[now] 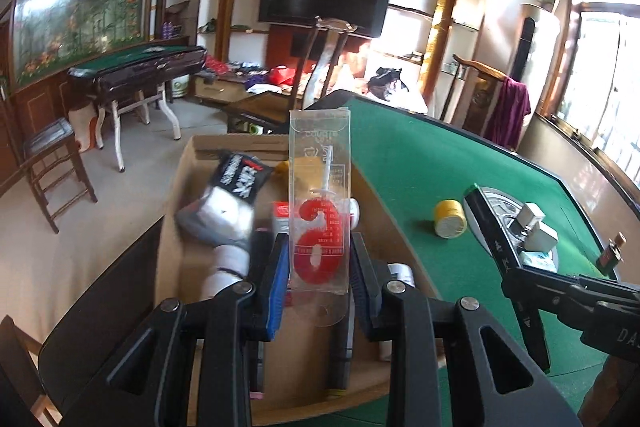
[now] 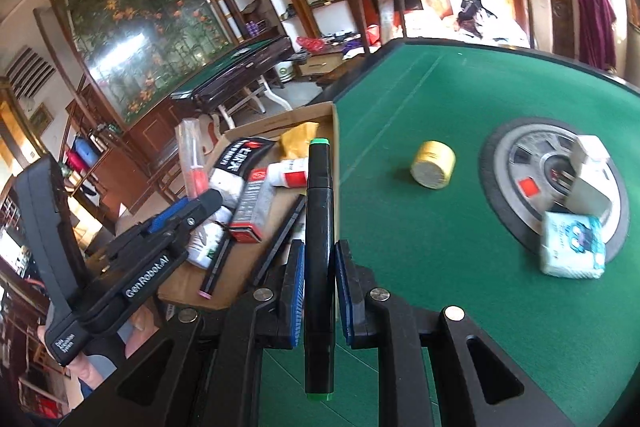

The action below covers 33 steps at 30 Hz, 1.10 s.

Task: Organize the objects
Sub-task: 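Lower package and marker into the tray with both tools, open both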

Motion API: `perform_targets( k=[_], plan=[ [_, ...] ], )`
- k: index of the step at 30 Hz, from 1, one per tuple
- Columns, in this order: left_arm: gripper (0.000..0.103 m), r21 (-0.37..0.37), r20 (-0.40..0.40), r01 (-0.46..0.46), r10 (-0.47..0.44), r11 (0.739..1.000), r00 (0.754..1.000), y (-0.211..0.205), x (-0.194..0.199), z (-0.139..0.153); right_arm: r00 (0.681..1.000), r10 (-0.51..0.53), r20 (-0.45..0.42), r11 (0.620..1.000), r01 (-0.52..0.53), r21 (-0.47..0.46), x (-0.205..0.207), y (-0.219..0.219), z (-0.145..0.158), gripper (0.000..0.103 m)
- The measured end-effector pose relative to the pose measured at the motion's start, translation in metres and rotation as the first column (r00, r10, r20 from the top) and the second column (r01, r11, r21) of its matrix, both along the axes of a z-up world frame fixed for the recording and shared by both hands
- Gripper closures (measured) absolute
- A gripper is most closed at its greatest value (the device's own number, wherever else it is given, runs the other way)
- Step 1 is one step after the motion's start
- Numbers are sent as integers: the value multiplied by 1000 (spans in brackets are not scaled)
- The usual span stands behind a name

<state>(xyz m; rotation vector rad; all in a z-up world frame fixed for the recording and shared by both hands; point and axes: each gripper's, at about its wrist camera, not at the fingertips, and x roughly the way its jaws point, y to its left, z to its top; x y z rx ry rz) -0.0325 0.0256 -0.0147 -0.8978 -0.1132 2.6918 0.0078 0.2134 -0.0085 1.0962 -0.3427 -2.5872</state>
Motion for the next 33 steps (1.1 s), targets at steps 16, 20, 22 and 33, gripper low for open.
perform_targets(
  k=[16,20,22,33],
  plan=[
    [75,25,102,9,-12,1000,995,-24,-11,-36,990,66,126,998,-67,3,-68,-67,-35,87],
    [75,37,133,12,-17,999,991,-27,-14,-42,987,63,149,998,-65,11,-73,-73,-45,87],
    [75,41,153,3,-9,999,988,-28,-17,-46,985,58,161,998,-60,6,-77,-72,-49,87],
    [75,51,187,10,-19,999,982,-26,-20,-51,981,40,189,999,-42,3,-84,-78,-59,87]
  ],
)
